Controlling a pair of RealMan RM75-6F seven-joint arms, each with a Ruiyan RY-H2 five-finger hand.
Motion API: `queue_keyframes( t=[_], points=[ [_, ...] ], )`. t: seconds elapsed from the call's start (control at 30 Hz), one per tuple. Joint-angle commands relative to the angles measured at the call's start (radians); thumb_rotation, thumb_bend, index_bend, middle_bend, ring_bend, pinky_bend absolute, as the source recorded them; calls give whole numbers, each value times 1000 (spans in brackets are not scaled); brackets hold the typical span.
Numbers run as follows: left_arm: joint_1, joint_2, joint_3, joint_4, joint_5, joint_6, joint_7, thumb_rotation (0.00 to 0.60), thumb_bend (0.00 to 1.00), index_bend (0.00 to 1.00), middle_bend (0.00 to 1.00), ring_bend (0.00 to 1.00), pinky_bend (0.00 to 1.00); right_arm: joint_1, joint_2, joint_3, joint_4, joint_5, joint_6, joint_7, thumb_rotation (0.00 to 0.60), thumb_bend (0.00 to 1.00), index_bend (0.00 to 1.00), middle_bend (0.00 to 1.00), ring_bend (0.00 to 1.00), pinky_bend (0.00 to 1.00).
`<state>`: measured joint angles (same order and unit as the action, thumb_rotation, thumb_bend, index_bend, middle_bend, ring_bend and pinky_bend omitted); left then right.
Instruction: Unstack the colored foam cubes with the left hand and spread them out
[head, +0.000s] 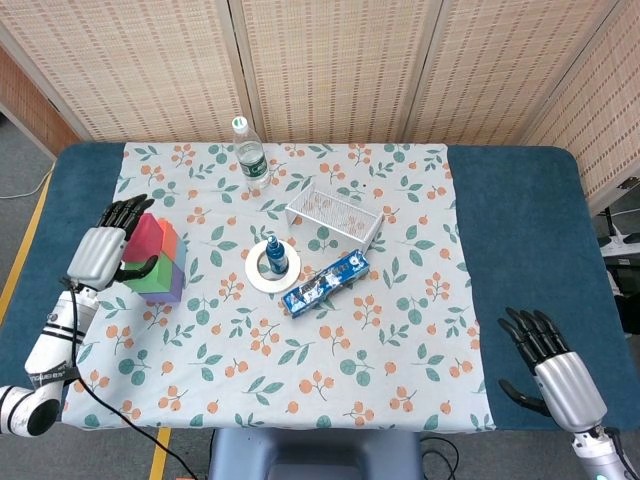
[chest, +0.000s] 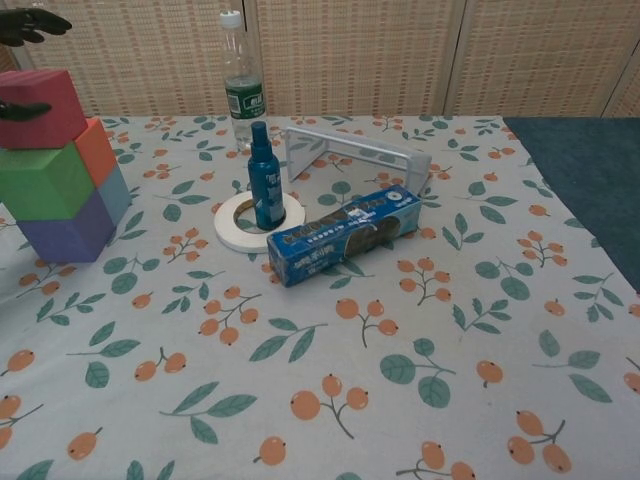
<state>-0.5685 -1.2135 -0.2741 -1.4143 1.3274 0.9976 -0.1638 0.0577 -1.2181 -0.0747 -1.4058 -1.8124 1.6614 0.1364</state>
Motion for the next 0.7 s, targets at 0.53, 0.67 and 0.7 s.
queue_keyframes(
  t=[0.53,0.67,0.7],
  points=[
    [-58,-20,-1,34,-163,-64,99,600,355,1,181,428,162,0,13,-7,-14,6,-16,9,600,145,0,0,0,0],
    [-54,-10,-1,18,-168,-69,67,600,354,2,281,560,191,-1,14,-9,-17,3,-13,9,600,145,0,0,0,0],
    [-55,-9,-2,18,-163,-66,60,600,352,1,286,568,191,-2,15,-9,-18,3,-12,10,600,145,0,0,0,0]
  ],
)
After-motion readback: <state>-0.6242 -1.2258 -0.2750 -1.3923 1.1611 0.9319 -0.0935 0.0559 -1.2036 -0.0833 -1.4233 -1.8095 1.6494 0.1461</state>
